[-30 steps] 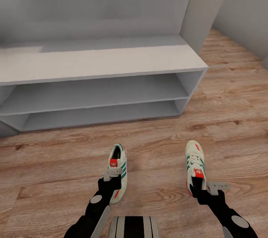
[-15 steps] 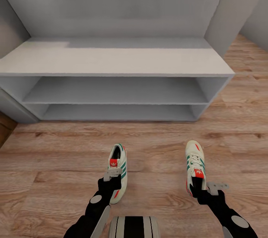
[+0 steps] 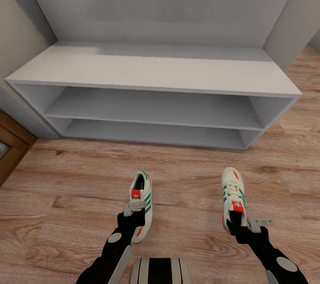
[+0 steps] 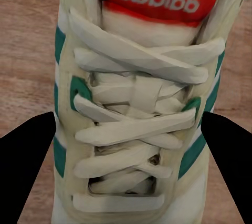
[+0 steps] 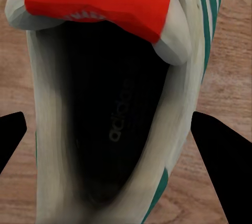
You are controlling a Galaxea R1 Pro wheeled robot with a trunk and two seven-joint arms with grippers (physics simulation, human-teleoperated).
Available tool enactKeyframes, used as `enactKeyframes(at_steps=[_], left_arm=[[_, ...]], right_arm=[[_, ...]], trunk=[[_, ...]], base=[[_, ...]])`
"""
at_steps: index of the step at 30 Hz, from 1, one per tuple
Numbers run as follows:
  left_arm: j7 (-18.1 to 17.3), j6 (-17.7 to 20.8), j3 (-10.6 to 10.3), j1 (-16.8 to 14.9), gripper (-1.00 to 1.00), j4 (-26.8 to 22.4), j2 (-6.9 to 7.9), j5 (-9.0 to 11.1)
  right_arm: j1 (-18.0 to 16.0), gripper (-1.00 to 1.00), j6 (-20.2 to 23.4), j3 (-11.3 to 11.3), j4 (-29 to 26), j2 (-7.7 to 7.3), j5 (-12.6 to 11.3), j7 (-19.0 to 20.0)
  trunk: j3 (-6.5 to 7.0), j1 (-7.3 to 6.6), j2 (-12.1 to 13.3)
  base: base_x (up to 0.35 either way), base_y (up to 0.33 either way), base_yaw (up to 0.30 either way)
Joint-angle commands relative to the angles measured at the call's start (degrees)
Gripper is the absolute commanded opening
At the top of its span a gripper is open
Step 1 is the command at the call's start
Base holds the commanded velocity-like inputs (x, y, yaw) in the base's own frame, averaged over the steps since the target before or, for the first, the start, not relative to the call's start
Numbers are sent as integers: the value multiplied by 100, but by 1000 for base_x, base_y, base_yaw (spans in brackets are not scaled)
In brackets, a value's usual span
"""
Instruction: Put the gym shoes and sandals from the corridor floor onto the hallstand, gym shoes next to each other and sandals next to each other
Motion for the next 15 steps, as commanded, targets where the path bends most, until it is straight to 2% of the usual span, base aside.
enactKeyframes(at_steps=[1, 8, 15], left_arm=[[-4, -2, -1, 0, -100, 0, 0, -1], [-13, -119, -14, 0, -100, 21, -6, -11], [-16, -182, -19, 0, -100, 171, -11, -13]], right_arm=[[0, -100, -1, 4, 1, 0, 1, -3], [1, -100, -179, 17, 20, -3, 3, -2], [136, -100, -391, 13, 81, 0, 1, -5]], trunk=[[0, 0, 0], [0, 0, 0], [0, 0, 0]], base=[[0, 0, 31], [-18, -3, 16], [-216, -65, 4]])
